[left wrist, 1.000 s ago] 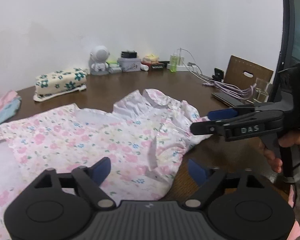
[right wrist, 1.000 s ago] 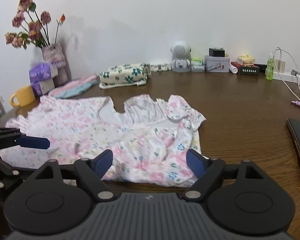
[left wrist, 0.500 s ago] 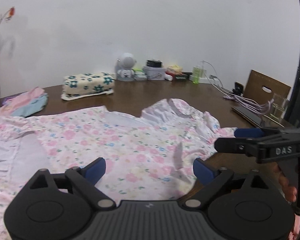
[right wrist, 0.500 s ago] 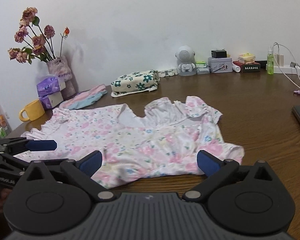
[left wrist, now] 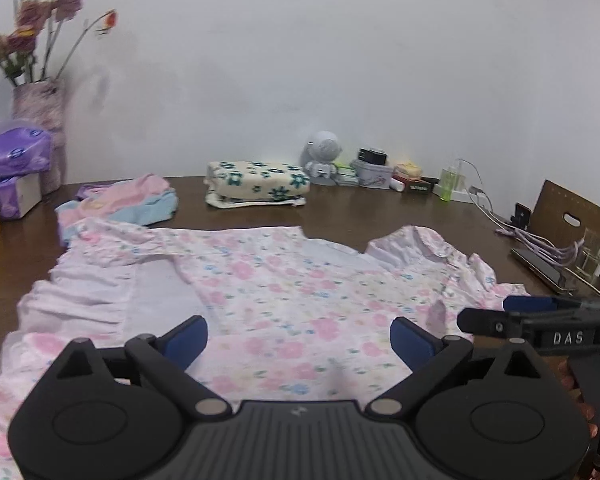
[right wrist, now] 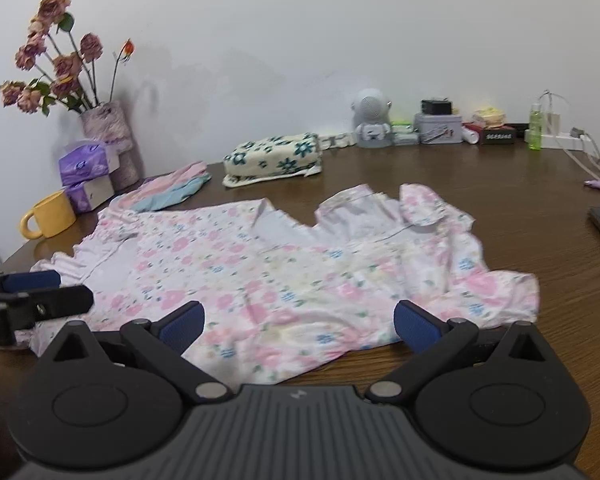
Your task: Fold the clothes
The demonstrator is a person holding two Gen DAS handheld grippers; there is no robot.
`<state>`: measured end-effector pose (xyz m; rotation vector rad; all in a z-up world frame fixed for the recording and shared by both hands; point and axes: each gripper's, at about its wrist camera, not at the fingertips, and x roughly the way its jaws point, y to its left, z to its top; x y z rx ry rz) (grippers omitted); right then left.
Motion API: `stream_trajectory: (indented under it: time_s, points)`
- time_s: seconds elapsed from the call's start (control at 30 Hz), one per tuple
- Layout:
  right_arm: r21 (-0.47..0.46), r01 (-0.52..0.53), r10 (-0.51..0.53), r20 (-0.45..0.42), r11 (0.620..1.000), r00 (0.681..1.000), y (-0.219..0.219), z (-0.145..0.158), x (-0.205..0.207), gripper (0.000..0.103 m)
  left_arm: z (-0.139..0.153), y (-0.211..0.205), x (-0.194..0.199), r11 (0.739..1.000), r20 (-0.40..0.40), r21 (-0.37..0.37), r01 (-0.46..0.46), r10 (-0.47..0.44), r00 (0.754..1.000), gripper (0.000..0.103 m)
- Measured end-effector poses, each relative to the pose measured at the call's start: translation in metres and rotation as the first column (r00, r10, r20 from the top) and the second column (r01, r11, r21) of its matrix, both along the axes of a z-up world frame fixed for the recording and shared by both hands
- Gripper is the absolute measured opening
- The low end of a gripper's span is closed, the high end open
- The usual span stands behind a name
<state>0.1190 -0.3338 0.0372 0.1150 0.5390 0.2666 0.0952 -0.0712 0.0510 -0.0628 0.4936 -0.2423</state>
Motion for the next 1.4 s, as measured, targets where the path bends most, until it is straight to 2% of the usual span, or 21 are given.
stream_trajectory:
  time_s: [0.17,0.23,0.37,0.53,0.77,0.93,1.1,1.4]
  points:
    - [-0.015,-0.025,0.025,-0.016,1.000,1.000,0.022,-0.001,0.002,0.103,-0.001,0.034,-0.006,0.998,0.010,-0.008,-0.069,0.069,0.998,0.098]
    - [-0.025,-0.029,0.028,-0.021,0.999,0.999,0.031,0.000,0.003,0.103,-0.001,0.047,-0.007,0.996,0.005,-0.029,-0.087,0.087,0.996,0.098]
    - [-0.046,-0.035,0.034,-0.030,0.998,0.999,0.049,0.001,0.005,0.103,-0.004,0.072,-0.010,0.988,-0.004,-0.117,-0.096,0.096,0.995,0.099]
    - [-0.100,-0.051,0.048,-0.037,0.994,0.998,0.069,-0.002,0.005,0.103,-0.008,0.091,-0.007,0.979,-0.048,-0.156,-0.135,0.129,0.991,0.099]
    - [-0.168,-0.077,0.069,-0.053,0.983,0.996,0.096,-0.006,0.007,0.102,-0.018,0.095,-0.002,0.979,-0.093,-0.116,-0.166,0.156,0.983,0.099]
    - [-0.176,-0.090,0.079,-0.066,0.980,0.995,0.102,-0.008,0.015,0.102,-0.022,0.094,0.000,0.981,-0.107,-0.096,-0.167,0.157,0.982,0.099]
    - [-0.175,-0.099,0.086,-0.084,0.980,0.993,0.108,-0.009,0.029,0.102,-0.024,0.095,0.012,0.982,-0.160,-0.092,-0.163,0.147,0.976,0.099]
    - [-0.157,-0.142,0.123,-0.124,0.977,0.985,0.118,-0.017,0.051,0.102,-0.022,0.081,0.039,0.990,-0.169,0.016,-0.139,0.140,0.976,0.098]
